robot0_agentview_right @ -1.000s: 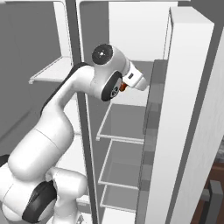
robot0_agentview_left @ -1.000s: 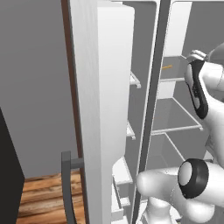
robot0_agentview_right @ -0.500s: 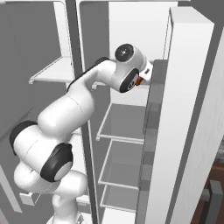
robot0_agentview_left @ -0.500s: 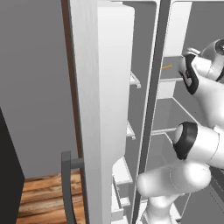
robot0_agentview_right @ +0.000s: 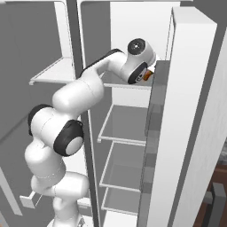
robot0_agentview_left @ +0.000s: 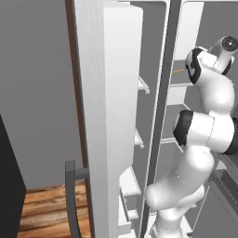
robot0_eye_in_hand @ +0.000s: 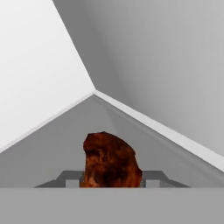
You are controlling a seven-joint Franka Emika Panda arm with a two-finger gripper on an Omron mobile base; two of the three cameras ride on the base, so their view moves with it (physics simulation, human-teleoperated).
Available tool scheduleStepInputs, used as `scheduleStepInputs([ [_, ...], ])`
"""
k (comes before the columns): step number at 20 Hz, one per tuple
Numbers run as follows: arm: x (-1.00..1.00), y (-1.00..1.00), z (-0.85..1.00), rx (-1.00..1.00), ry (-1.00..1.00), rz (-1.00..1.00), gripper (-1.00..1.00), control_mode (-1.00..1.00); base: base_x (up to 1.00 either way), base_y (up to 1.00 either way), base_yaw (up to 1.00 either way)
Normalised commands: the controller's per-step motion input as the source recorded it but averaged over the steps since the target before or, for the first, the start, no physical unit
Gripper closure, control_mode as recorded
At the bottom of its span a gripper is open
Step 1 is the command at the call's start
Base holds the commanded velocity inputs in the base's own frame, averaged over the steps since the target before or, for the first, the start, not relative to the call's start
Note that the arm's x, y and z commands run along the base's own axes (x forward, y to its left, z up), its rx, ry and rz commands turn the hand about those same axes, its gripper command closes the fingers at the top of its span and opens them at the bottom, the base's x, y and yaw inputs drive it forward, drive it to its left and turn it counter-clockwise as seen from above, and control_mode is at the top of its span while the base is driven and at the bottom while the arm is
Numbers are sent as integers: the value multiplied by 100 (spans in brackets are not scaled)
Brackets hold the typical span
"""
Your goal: Pick up the frozen chicken drumstick from the freezer, place it on any shelf in the fridge, and close the fridge and freezer doors when done.
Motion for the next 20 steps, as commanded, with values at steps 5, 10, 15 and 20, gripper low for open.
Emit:
scheduleStepInputs([
  [5, 0, 1, 0, 0, 0, 0, -100, -100, 0, 0, 0],
  [10, -42, 37, 0, 0, -4, 0, -100, -100, 0, 0, 0],
  [15, -98, 85, 0, -5, -14, 0, -100, -100, 0, 0, 0],
  [20, -100, 97, 0, -1, -5, 0, -100, -100, 0, 0, 0],
])
